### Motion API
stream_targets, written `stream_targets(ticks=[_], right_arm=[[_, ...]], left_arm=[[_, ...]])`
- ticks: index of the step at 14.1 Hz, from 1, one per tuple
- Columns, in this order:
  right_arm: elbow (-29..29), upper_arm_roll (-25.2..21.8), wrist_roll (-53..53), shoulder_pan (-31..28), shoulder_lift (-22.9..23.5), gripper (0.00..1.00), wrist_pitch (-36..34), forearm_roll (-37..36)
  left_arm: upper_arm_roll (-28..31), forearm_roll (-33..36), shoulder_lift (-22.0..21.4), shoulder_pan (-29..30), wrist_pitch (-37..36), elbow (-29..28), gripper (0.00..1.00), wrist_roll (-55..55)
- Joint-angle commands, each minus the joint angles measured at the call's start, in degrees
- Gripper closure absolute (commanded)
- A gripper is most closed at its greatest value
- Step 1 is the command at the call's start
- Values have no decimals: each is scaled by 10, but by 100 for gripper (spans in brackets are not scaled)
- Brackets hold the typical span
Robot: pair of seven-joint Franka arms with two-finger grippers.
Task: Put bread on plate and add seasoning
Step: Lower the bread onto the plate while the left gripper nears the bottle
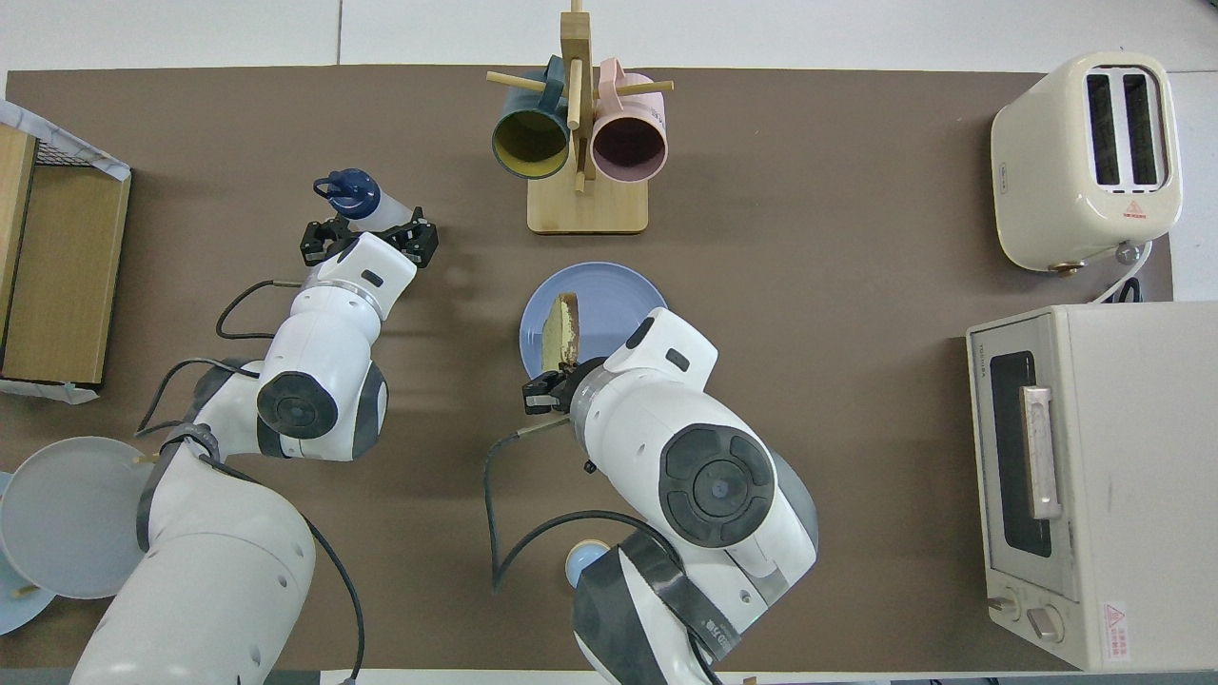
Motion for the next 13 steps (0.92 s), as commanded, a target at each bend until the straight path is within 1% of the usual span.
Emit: stream_targets(ticks=[1,3,5,8,10,11,12,13], right_arm=[[-2,1,-33,-16,2,100,14,7],[-3,0,-35,-21,2,100,19,7],[-13,1,-42,-27,2,100,32,7],[-19,1,-50,-32,14,100,62,7],[-19,1,-48,-33,15,100,64,7],[-19,1,-42,-32,15,100,64,7],[-19,1,-37,-29,15,100,64,9],[-19,2,-26,-28,15,100,64,9]], left_arm=[[4,-7,20,2,15,14,0,-9],[3,-7,20,4,16,16,0,-12],[2,-7,20,7,21,16,7,-19],[0,-7,20,7,21,18,7,-24],[0,-6,20,7,21,18,8,-27],[0,-6,20,8,21,18,19,-27],[-1,-6,20,10,21,18,37,-27],[0,-5,20,10,21,18,61,-27]])
